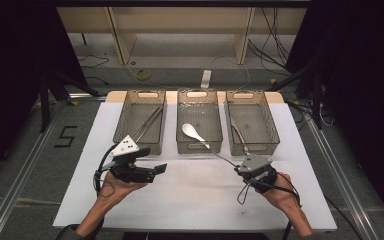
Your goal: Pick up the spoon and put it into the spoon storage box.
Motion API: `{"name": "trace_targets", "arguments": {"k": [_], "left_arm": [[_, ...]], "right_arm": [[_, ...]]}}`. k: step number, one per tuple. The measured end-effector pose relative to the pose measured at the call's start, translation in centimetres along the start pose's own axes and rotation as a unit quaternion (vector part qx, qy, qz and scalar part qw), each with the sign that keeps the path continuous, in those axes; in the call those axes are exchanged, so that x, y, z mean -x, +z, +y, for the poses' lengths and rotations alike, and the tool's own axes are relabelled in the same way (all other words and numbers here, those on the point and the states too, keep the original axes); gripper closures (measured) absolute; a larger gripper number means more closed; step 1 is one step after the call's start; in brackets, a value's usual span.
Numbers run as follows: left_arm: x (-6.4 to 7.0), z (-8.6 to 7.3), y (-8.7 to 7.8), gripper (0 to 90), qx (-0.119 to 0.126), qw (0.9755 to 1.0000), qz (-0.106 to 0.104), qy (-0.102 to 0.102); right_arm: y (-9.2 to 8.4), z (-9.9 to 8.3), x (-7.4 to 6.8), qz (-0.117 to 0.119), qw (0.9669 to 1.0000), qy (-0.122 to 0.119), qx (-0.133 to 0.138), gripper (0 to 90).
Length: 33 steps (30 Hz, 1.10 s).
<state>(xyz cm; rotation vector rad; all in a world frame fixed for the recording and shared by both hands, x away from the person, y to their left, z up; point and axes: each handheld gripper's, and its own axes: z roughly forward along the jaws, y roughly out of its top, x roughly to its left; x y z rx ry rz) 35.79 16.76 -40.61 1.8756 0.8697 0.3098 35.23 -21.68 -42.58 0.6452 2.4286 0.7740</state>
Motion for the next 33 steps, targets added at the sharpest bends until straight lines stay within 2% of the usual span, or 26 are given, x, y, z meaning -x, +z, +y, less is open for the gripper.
{"name": "trace_targets", "arguments": {"k": [2, 8, 12, 21, 27, 33], "left_arm": [[-0.1, -0.3, -0.2, 15.3, 0.005, 1.0000, 0.004, -0.004], [-0.1, -0.7, -0.4, 15.1, -0.001, 1.0000, 0.008, -0.003], [-0.3, -0.9, -0.5, 14.6, -0.008, 0.9998, 0.018, -0.005], [-0.6, -1.2, -1.2, 13.0, 0.004, 0.9997, 0.023, -0.013], [-0.6, -1.2, -1.3, 13.0, 0.002, 0.9997, 0.021, -0.012], [-0.7, -1.3, -1.3, 13.0, 0.003, 0.9996, 0.026, -0.012]], "right_arm": [[-0.2, 0.0, 0.6, -0.003, 0.9999, 0.009, 0.006, 87.6], [-0.4, 0.3, 2.2, -0.010, 0.9989, 0.044, 0.013, 87.5], [-0.1, 0.8, 3.4, -0.009, 0.9978, 0.063, 0.017, 87.5], [0.5, 2.3, 6.2, -0.013, 0.9949, 0.098, 0.024, 87.5], [0.6, 2.8, 7.4, -0.015, 0.9932, 0.113, 0.023, 87.5], [0.7, 3.3, 8.8, -0.016, 0.9885, 0.148, 0.027, 87.5]]}}
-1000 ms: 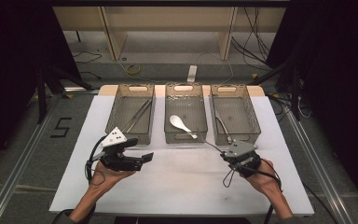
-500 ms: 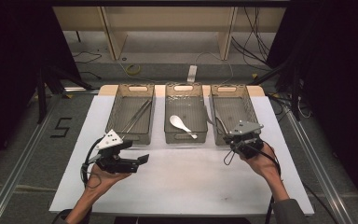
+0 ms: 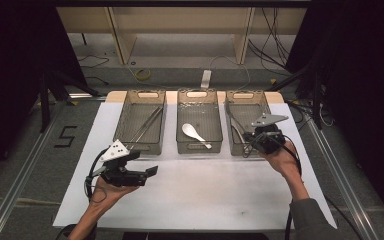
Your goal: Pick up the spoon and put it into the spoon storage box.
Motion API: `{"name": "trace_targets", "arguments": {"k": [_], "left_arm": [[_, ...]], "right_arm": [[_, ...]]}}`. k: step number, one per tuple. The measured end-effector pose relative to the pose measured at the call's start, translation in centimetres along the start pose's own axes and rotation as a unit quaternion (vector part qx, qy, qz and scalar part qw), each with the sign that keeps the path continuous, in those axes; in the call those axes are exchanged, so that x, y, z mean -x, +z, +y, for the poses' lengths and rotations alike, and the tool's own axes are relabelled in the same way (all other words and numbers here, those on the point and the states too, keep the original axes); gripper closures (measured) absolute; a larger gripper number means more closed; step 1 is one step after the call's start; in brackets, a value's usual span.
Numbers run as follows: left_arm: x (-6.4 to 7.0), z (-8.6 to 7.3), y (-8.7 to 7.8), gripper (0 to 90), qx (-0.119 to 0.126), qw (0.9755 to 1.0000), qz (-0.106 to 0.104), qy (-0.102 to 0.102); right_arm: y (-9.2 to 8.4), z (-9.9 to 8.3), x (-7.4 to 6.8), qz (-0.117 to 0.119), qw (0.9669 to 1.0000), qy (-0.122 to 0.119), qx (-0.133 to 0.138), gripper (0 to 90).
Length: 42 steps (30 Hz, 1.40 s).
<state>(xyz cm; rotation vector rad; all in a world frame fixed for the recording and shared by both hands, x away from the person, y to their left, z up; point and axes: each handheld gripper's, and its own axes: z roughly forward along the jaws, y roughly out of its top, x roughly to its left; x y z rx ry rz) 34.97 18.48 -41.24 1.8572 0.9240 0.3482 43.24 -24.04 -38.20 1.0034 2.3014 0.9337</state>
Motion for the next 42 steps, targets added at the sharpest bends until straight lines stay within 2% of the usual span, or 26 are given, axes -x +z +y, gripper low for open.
{"name": "trace_targets", "arguments": {"k": [8, 20, 33, 42], "left_arm": [[-0.1, 0.0, -0.2, 13.0, 0.005, 1.0000, 0.004, 0.001], [-0.1, 0.0, -0.2, 13.0, 0.011, 0.9999, 0.004, -0.002], [-0.1, 0.1, -0.2, 13.0, 0.011, 0.9999, 0.004, -0.003], [-0.1, 0.2, -0.1, 13.0, 0.010, 0.9999, 0.004, -0.003]], "right_arm": [[0.7, 1.5, 2.0, -0.009, 0.9994, 0.032, -0.008, 87.4], [2.6, 2.7, 3.8, -0.022, 0.9968, 0.074, -0.022, 87.4], [3.6, 3.0, 4.2, -0.024, 0.9954, 0.088, -0.029, 87.4], [4.1, 2.8, 5.1, -0.031, 0.9934, 0.103, -0.040, 87.4]]}}
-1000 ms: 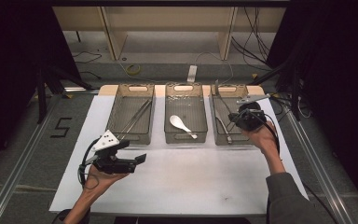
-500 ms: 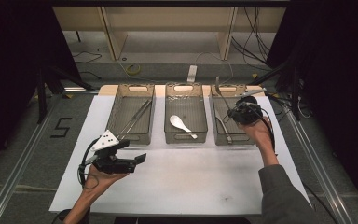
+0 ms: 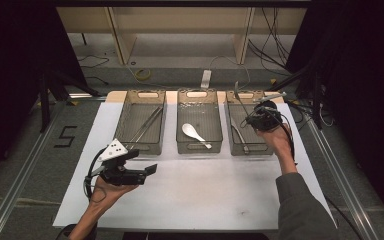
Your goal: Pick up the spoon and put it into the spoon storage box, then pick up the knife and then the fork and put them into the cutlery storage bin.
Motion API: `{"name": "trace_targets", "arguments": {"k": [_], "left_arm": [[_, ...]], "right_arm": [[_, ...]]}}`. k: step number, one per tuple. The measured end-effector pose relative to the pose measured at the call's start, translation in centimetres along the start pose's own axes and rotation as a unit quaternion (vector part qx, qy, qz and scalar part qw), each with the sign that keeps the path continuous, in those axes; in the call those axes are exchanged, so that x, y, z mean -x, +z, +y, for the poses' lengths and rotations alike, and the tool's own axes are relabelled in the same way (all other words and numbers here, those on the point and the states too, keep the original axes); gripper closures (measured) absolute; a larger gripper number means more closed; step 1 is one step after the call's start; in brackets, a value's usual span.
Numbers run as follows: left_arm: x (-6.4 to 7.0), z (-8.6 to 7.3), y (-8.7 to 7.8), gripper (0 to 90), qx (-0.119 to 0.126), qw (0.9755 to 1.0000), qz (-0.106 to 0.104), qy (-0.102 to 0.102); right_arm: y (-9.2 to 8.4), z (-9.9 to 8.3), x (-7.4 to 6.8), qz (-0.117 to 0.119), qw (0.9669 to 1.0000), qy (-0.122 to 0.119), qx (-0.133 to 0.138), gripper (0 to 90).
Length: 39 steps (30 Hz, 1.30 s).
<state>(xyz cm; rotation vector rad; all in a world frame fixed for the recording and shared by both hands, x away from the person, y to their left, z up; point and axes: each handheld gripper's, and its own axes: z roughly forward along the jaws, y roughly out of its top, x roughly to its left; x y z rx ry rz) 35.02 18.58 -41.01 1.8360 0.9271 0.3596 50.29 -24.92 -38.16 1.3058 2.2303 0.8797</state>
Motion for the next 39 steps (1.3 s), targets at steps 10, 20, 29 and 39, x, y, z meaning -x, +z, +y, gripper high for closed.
{"name": "trace_targets", "arguments": {"k": [10, 20, 29, 39], "left_arm": [[0.1, 0.1, 0.1, 13.0, 0.001, 1.0000, -0.001, 0.000], [0.1, 0.1, 0.1, 13.0, 0.001, 1.0000, 0.000, 0.001], [0.2, 0.1, 0.1, 13.0, 0.003, 1.0000, -0.003, 0.002], [0.3, 0.1, 0.1, 13.0, 0.003, 1.0000, -0.005, 0.003]], "right_arm": [[1.1, -0.4, 1.5, -0.009, 0.9992, 0.027, -0.027, 87.4], [2.2, -0.6, 1.8, -0.017, 0.9975, 0.045, -0.052, 87.4], [2.7, -0.7, 2.1, -0.022, 0.9964, 0.054, -0.061, 87.4], [3.6, -0.7, 2.1, -0.018, 0.9947, 0.063, -0.078, 87.3]]}}
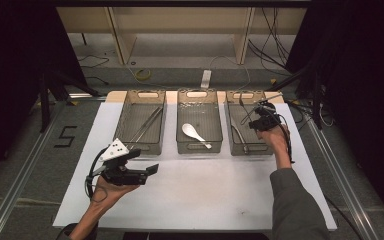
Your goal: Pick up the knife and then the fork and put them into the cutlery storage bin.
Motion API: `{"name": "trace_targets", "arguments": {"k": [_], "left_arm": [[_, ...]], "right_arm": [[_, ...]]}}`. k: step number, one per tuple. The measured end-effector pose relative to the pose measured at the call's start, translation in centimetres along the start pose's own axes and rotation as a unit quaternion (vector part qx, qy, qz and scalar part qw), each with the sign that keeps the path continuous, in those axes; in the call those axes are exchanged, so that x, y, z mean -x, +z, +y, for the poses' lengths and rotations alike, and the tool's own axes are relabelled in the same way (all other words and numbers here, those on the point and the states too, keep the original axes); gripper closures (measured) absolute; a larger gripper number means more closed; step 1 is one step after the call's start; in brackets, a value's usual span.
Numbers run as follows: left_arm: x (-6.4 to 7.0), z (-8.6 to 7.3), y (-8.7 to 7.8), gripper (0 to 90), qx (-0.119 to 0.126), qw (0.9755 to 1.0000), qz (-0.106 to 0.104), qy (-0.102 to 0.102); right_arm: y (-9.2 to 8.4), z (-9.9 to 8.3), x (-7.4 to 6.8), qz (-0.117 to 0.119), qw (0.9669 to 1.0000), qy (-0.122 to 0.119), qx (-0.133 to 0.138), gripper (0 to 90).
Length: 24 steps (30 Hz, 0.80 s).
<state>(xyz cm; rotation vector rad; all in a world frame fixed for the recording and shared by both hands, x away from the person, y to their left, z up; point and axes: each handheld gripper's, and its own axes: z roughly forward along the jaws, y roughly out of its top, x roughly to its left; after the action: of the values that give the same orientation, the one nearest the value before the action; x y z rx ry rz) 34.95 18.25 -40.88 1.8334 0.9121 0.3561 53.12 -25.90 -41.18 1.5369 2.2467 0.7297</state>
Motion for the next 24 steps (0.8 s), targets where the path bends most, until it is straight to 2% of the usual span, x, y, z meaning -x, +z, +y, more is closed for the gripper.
{"name": "trace_targets", "arguments": {"k": [5, 24], "left_arm": [[0.0, 0.0, 0.0, 13.0, 0.000, 1.0000, 0.000, 0.000], [0.0, 0.0, 0.0, 12.8, 0.001, 1.0000, -0.001, 0.004]], "right_arm": [[0.3, 0.1, -0.2, 0.002, 0.9999, 0.007, -0.007, 87.3], [1.6, 0.1, -1.0, 0.004, 0.9994, 0.008, -0.034, 86.9]]}}
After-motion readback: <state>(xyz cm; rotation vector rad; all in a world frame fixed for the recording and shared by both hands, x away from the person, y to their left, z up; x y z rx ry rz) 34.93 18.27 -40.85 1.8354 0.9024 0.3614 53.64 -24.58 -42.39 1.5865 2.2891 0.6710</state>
